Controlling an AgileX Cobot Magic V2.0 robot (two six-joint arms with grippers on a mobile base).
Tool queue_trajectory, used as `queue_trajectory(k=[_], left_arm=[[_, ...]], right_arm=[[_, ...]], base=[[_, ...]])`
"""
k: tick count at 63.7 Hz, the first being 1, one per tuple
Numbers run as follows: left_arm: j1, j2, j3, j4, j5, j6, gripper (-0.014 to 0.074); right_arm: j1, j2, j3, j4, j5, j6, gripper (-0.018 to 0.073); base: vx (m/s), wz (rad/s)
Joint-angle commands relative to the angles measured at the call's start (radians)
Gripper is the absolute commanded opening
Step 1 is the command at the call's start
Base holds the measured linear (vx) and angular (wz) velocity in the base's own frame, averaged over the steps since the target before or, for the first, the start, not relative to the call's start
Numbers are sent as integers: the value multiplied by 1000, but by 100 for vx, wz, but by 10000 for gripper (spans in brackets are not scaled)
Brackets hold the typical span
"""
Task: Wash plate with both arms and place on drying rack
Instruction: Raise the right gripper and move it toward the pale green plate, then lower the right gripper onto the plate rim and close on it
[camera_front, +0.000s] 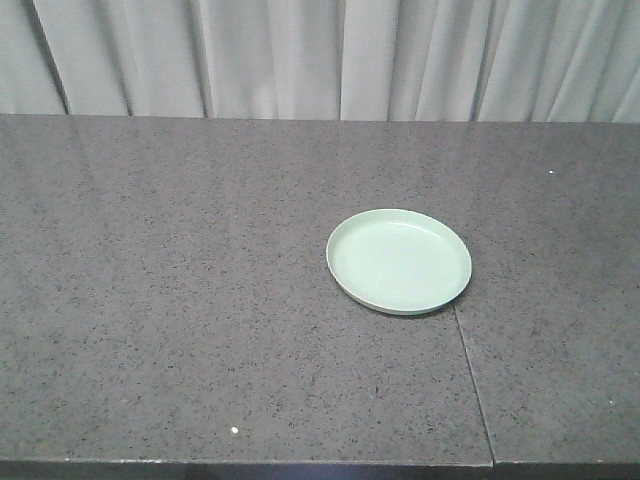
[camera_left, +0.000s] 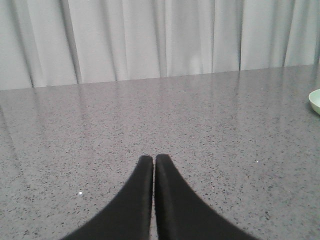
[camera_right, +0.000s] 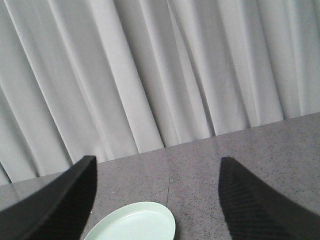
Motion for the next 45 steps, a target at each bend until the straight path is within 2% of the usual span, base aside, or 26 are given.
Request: queue_trajectory(k=[1,12,20,30,34,39,45], left_arm=[[-4,-16,21,-7,-72,-11,-6],[-4,-16,21,-7,-72,-11,-6],[-4,-16,21,-7,-72,-11,-6],[-4,-16,21,-7,-72,-11,-6],[-4,-16,21,-7,-72,-11,-6],[-4,-16,21,-7,-72,-11,-6],[-4,-16,21,-7,-72,-11,-6]], right_arm=[[0,90,-108,-1,2,-28,554],[0,330,-360,10,292,-144,546],[0,526,-550,118,471,-274,546],[0,735,-694,340,562,-468,546],[0,810,-734,392,590,-513,546],[30,908,-773,395,607,-519,546],[98,1018,-809,338,587,-500,546]], base=[[0,0],[0,0],[0,0],[0,0],[0,0],[0,0],[0,0]])
